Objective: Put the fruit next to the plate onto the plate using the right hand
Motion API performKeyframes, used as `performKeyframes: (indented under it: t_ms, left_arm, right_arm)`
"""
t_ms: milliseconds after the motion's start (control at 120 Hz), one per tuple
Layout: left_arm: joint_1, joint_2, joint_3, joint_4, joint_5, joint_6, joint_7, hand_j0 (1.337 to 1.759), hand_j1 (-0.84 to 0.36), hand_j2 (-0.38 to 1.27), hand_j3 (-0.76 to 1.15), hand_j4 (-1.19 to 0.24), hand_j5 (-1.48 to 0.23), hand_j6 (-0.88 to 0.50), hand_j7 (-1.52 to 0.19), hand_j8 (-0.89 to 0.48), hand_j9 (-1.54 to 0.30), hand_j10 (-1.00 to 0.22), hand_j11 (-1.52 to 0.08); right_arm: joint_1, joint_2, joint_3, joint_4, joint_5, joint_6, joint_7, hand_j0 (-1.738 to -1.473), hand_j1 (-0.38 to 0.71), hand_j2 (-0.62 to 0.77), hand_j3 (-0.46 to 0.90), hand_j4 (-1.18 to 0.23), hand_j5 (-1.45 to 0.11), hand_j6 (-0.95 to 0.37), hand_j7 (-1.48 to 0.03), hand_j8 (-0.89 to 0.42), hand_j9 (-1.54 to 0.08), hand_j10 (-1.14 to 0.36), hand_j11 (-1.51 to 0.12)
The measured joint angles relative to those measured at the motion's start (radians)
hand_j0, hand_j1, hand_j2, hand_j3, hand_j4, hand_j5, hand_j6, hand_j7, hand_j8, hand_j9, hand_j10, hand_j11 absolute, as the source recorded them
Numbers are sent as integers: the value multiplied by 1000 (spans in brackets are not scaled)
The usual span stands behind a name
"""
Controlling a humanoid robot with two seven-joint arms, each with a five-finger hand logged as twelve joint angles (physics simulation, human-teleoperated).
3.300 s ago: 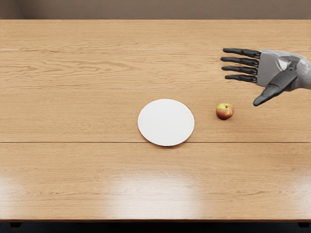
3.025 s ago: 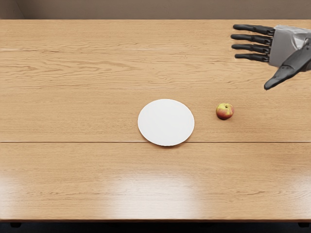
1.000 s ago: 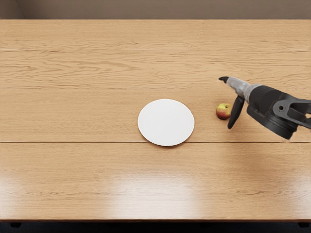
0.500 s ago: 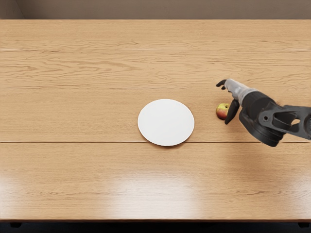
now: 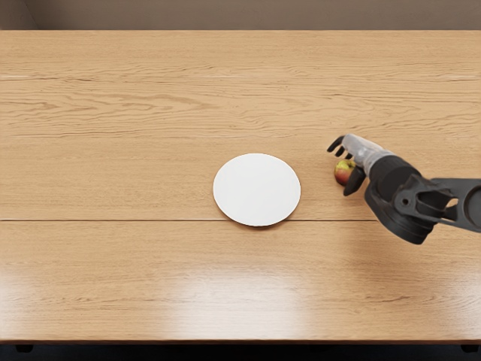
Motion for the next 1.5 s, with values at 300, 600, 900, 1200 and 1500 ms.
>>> performKeyframes:
  t_ms: [300, 600, 900, 1200, 1500]
  left_arm:
    - [0, 0, 0, 0, 0, 0, 0, 1658, 73, 46, 0, -230, -299, -230, -299, -230, -299, -230, -299]
    - [0, 0, 0, 0, 0, 0, 0, 1658, 73, 46, 0, -230, -299, -230, -299, -230, -299, -230, -299]
    - [0, 0, 0, 0, 0, 0, 0, 1658, 73, 46, 0, -230, -299, -230, -299, -230, -299, -230, -299]
    - [0, 0, 0, 0, 0, 0, 0, 1658, 73, 46, 0, -230, -299, -230, -299, -230, -299, -230, -299]
    - [0, 0, 0, 0, 0, 0, 0, 1658, 73, 46, 0, -230, -299, -230, -299, -230, -299, -230, -299]
  right_arm:
    - [-1, 1, -12, -6, -1, -16, 0, -1658, 128, -77, 0, -401, -518, -401, -518, -373, -519, -400, -518]
    - [-7, 4, -12, -15, -2, -19, 0, -1658, 177, -82, 0, -458, -559, -449, -574, -395, -575, -448, -575]
    - [-17, 18, -12, -43, -4, -18, 0, -1658, 186, -79, 0, -477, -563, -463, -588, -446, -590, -462, -590]
    - [-33, 28, -13, -60, -10, -22, -1, -1653, 269, -42, -2, -524, -648, -491, -661, -449, -665, -516, -665]
    - [-39, 54, -18, -88, -17, -30, -4, -1634, 277, 14, -3, -667, -758, -460, -805, -446, -777, -659, -774]
